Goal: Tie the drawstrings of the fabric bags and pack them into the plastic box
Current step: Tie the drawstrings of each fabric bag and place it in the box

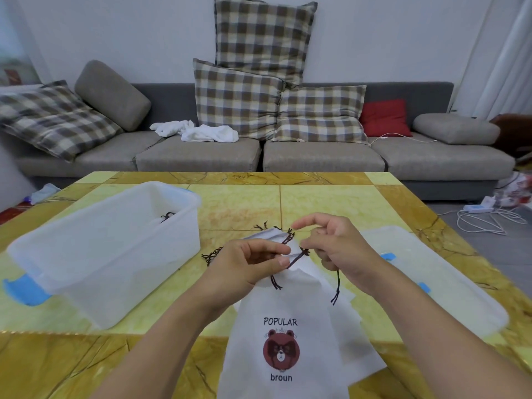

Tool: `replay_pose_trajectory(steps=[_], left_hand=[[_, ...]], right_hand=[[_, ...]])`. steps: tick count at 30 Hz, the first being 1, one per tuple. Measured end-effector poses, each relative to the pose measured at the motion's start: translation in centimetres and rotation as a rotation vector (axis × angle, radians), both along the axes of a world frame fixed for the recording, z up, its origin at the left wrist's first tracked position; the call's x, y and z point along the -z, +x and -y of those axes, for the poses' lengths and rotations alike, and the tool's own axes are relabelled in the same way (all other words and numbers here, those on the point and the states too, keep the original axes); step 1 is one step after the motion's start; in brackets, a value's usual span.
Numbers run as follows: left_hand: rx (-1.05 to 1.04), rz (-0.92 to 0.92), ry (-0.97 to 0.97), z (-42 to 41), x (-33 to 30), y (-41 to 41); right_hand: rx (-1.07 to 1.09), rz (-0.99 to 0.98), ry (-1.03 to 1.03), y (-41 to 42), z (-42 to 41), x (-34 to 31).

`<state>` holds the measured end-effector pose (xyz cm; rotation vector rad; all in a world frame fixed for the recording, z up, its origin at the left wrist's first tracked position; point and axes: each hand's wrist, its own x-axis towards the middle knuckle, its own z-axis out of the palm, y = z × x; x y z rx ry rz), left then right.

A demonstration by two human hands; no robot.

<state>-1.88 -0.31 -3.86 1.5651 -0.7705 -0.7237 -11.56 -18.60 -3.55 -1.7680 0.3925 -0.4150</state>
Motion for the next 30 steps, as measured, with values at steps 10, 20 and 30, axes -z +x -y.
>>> replay_pose_trajectory(steps=[10,20,30], left_hand=[[-0.104,0.158,0.145,1.0,-0.2,-1.8],[-0.453,-0.061,0.092,1.3,-0.4,-1.8],[-0.538,-0.097,0.019,1.5,-0.3,-1.5]], right_hand=[[-0.209,0.119,-0.445,0.1,-3.6,-1.1],[-0.068,0.027,-0.483,-0.2,-2.7,-0.1],[-0.054,0.048,-0.442,-0.2,-3.3,-0.5]])
